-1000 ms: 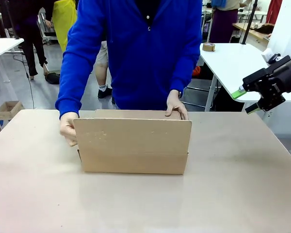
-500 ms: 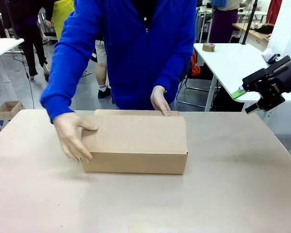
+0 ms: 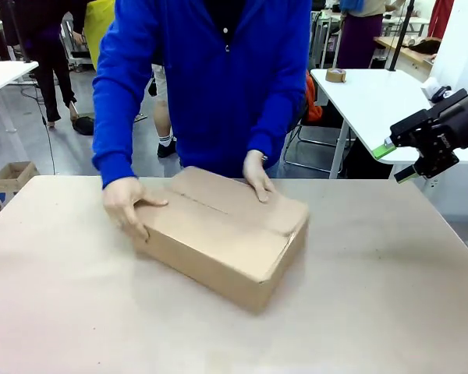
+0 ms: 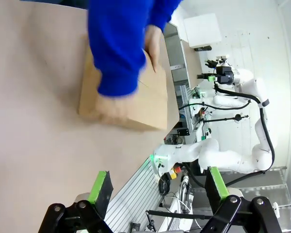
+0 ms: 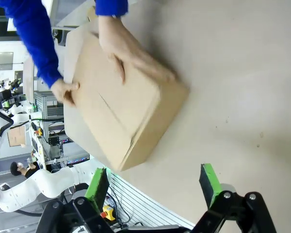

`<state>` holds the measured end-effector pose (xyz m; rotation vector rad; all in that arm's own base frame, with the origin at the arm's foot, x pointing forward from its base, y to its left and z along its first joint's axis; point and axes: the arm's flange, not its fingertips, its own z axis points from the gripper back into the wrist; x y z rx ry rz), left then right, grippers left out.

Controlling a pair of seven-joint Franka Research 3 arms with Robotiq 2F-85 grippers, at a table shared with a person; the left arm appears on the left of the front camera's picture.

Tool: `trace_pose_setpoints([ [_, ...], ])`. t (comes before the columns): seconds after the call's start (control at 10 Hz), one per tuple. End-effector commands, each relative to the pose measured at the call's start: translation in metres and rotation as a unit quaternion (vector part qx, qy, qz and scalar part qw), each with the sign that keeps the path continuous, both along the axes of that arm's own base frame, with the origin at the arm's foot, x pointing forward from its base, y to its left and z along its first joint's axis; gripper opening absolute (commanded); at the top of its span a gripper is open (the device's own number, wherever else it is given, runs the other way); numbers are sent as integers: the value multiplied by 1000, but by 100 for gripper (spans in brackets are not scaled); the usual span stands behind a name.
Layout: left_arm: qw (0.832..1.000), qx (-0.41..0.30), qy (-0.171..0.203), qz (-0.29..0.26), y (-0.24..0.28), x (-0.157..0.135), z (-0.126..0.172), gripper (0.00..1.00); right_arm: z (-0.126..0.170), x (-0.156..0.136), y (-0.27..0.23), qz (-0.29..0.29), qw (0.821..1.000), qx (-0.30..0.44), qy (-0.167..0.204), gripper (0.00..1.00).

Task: Pack the gift set into the box.
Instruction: Press and hold the closed box until the human finishes sealing it.

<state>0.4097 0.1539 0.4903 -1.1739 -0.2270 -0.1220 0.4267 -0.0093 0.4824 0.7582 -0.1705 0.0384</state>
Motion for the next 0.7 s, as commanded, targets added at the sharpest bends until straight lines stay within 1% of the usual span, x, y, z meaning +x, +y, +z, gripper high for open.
trace_pose_setpoints([
  [0.0,1000,-2,0,-5,4,0,2,100,1,-1,-3,7,1000,-1,-3,100],
  [0.6,1000,-2,0,-5,4,0,2,100,1,-1,-3,7,1000,-1,-3,100],
])
